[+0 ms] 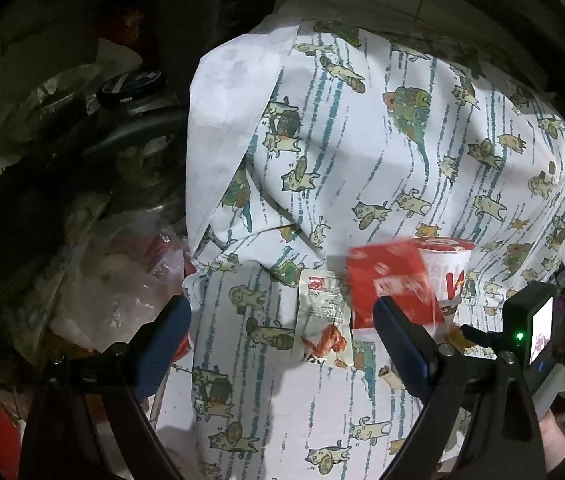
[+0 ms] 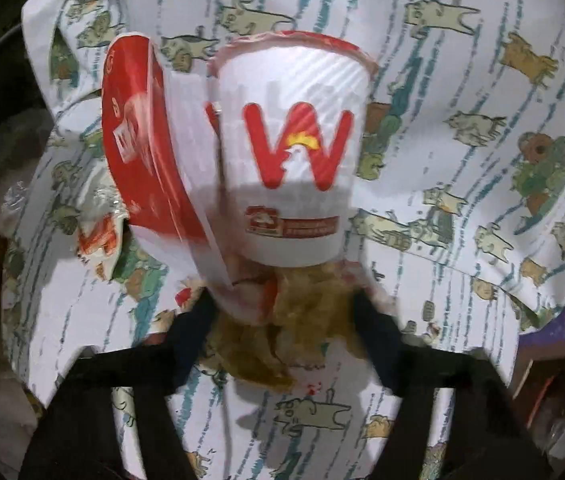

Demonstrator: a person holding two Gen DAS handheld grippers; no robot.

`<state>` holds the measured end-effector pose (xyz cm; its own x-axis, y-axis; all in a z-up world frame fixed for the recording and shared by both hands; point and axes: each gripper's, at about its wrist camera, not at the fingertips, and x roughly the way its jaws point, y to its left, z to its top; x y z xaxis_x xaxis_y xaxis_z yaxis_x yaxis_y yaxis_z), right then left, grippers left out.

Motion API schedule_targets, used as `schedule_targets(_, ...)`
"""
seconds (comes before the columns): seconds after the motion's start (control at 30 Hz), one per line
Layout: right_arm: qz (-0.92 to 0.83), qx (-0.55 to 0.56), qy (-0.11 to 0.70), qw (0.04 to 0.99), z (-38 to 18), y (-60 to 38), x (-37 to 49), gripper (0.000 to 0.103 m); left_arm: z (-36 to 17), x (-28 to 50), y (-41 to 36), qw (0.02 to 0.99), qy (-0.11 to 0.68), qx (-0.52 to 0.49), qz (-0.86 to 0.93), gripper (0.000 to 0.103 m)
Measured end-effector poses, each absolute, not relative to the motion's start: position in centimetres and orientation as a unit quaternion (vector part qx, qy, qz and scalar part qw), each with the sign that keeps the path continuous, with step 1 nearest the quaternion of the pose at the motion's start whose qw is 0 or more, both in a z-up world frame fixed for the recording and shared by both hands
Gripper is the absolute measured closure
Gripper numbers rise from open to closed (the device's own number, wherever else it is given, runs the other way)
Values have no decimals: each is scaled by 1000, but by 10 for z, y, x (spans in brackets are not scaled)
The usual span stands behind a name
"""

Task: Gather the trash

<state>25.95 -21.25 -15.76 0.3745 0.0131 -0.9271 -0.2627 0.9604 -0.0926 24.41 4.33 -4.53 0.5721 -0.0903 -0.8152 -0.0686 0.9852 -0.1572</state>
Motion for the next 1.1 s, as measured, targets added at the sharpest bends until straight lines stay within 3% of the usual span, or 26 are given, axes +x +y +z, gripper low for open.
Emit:
schedule_targets(0.03,82,-112,547,826,-154,-213,258,62,-46,244,44,882,463,-86,-6,9)
schedule_targets(0.07,80,-112,545,827,-150,-213,257,82,-46,244,44,882,464,-85,-6,9)
schedule_targets(0.1,81,-111,542,829,-145,-213,255,90,-46,244,44,882,464,-85,-6,9)
schedule_targets(0.17,100,-92,536,833,-133,-214,249,94,-45,244,43,883,462,-86,-8,9)
schedule_targets(0.43,128,-56,520,842,-104,-223,233,95,-37,238,38,889,450,-80,-13,9)
schedule_targets(0.73,177,75,557,808,-104,-258,237,95,-52,245,28,875,475,-93,-28,9)
schedule_targets(1.1,181,33,554,812,-95,-260,227,96,-83,270,-16,841,520,-128,-80,9)
